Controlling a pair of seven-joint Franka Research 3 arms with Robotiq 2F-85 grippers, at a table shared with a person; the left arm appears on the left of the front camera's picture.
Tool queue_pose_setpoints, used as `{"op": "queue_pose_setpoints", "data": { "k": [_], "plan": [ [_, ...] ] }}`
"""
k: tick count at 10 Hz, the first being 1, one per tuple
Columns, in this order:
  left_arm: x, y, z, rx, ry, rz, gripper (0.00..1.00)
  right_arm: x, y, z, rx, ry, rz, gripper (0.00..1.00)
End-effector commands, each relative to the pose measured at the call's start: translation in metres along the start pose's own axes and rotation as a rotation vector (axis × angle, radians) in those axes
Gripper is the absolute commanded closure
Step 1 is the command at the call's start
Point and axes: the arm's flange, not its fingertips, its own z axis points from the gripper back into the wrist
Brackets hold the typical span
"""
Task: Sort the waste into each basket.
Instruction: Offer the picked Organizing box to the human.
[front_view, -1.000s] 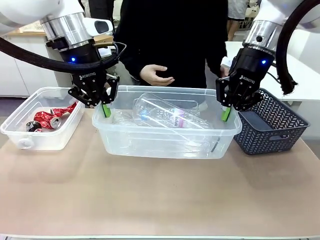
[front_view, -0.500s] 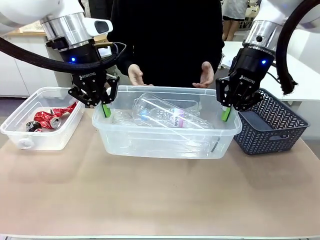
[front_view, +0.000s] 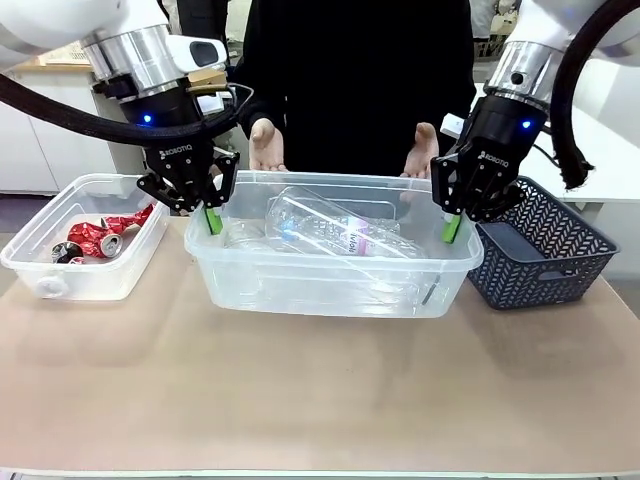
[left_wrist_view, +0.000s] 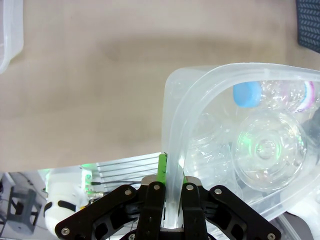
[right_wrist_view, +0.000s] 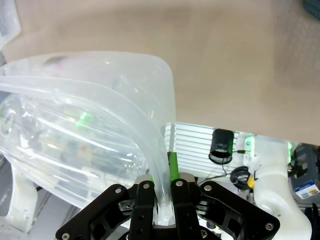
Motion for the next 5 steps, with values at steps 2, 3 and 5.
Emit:
{"op": "queue_pose_setpoints", "data": {
  "k": [2,3,5],
  "plan": [
    [0.058,-0.019,0.039,0.042,-0.052,-0.034,0.96,0.073,0.032,0.048,-0.089,0.028,0.005,0.96],
    [0.083,-0.02,0.055,0.042,-0.071,-0.033,0.96,0.098,0.04,0.064,-0.094,0.015,0.005,0.96],
    [0.132,-0.014,0.075,0.067,-0.092,-0.029,0.96,0.14,0.049,0.089,-0.095,0.013,-0.003,0.96]
  ]
}}
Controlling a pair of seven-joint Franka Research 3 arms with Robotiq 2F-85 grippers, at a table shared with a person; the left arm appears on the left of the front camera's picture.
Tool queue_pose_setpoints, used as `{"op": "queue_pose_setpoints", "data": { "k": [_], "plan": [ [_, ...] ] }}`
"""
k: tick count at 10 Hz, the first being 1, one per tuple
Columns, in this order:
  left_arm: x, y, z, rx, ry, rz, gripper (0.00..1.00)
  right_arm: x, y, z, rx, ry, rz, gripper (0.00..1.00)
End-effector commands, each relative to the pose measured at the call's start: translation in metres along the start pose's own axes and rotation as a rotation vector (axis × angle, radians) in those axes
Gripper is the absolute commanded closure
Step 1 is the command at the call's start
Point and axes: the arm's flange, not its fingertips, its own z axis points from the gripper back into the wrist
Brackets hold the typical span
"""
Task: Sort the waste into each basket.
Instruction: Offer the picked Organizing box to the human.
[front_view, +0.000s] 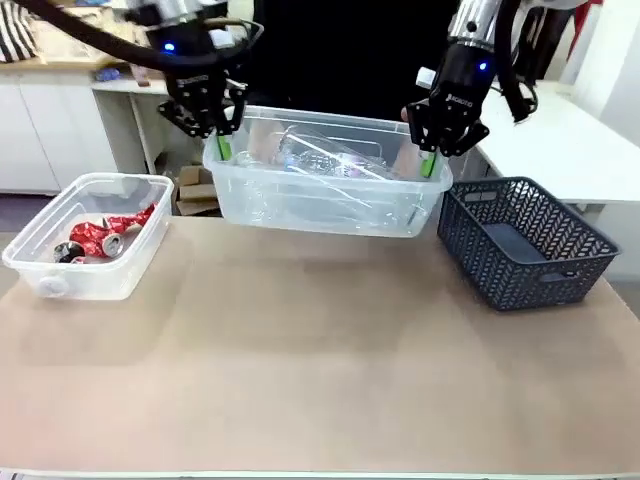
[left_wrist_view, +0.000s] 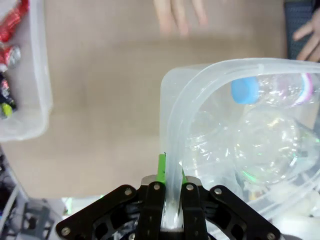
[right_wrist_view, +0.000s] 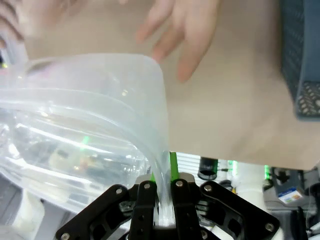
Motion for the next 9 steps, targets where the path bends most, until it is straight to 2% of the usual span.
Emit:
{"op": "queue_pose_setpoints", "data": {
  "k": [1,4,6,7,8,9],
  "plan": [
    [0.047,-0.004,0.015,0.014,0.007,0.009,0.96,0.04,0.015,0.027,-0.025,0.039,-0.051,0.96],
    [0.095,0.019,-0.009,0.013,0.069,0.079,0.96,0.06,0.009,0.021,0.009,0.028,-0.072,0.96],
    [0.101,0.036,-0.026,-0.035,0.122,0.117,0.96,0.059,-0.002,0.017,0.035,-0.001,-0.092,0.96],
    [0.095,0.042,-0.032,-0.066,0.152,0.128,0.96,0.063,0.003,0.013,0.019,0.02,-0.054,0.96],
    [0.098,0.03,-0.03,-0.018,0.098,0.073,0.96,0.063,0.003,0.013,0.019,0.02,-0.054,0.96],
    [0.098,0.03,-0.03,-0.018,0.098,0.073,0.96,0.063,0.003,0.013,0.019,0.02,-0.054,0.96]
  ]
}}
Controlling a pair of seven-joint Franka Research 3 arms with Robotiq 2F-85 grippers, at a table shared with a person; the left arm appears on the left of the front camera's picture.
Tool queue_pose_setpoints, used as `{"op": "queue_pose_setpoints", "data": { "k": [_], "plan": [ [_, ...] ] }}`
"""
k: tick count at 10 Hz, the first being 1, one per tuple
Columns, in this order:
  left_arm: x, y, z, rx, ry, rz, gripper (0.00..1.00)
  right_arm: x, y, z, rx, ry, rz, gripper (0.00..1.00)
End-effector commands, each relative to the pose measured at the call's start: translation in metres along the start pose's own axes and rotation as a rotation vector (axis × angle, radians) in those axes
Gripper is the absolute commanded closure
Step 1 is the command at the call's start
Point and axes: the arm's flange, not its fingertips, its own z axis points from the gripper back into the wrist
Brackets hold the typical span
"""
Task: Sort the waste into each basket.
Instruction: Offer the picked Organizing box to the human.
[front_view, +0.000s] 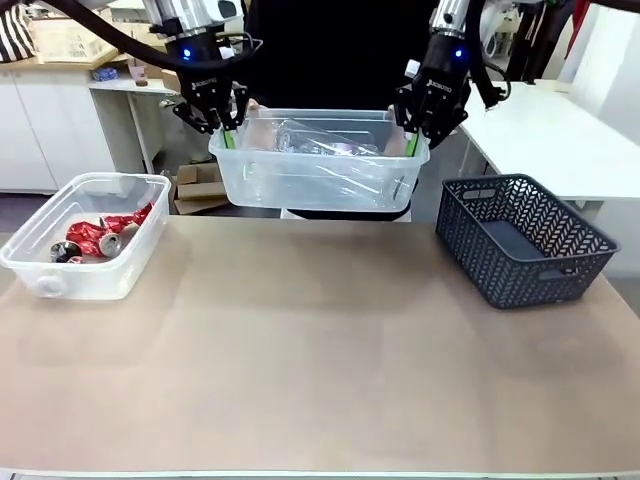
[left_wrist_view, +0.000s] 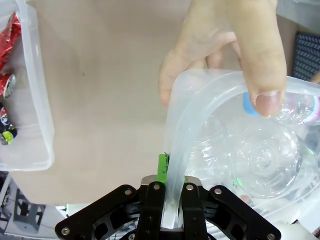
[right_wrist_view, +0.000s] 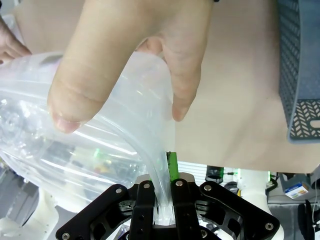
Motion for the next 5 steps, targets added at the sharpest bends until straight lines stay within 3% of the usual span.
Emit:
{"op": "queue_pose_setpoints", "data": {
  "k": [1,5],
  "plan": [
    [-0.0021,0.0,0.0022,0.019,-0.014,-0.004,0.96,-0.0018,0.0006,0.0016,0.003,0.0,0.006,0.96],
    [-0.0021,0.0,0.0022,0.019,-0.014,-0.004,0.96,-0.0018,0.0006,0.0016,0.003,0.0,0.006,0.96]
  ]
}}
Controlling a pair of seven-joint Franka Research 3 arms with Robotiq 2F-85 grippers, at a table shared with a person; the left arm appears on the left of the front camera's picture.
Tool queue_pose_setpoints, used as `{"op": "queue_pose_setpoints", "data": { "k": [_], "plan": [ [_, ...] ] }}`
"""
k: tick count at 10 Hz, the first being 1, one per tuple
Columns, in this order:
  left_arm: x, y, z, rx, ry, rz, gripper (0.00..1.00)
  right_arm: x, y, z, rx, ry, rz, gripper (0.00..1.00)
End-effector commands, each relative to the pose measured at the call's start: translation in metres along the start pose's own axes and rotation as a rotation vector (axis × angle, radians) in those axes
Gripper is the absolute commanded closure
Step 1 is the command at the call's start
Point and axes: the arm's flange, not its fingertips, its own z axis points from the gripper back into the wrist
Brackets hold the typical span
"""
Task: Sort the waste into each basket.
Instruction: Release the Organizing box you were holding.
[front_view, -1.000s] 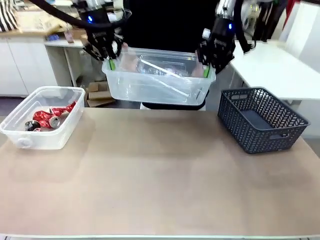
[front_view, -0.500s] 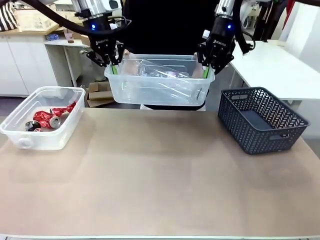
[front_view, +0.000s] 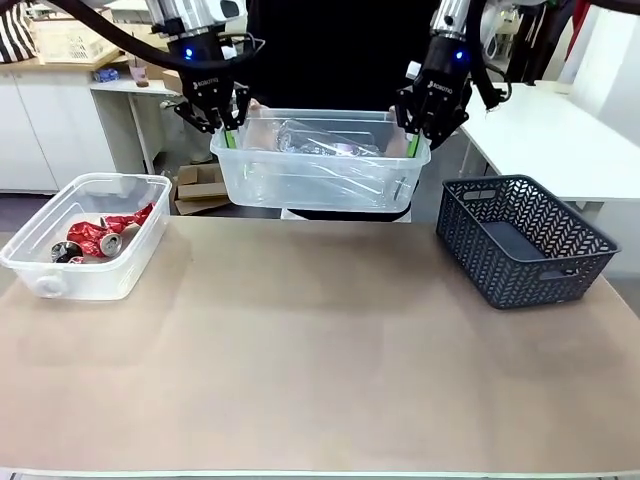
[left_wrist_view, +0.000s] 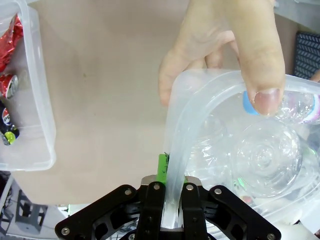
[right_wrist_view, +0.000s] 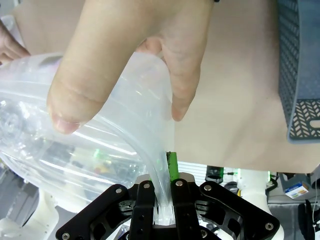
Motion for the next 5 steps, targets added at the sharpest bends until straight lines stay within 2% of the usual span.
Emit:
{"op": "queue_pose_setpoints", "data": {
  "k": [1,5],
  "plan": [
    [-0.001,0.0024,0.001,0.009,-0.009,0.003,0.96,-0.0021,0.0012,0.0016,0.003,0.0,0.007,0.96],
    [-0.001,0.0024,0.001,0.009,-0.009,0.003,0.96,-0.0021,0.0012,0.0016,0.003,0.0,0.007,0.96]
  ]
}}
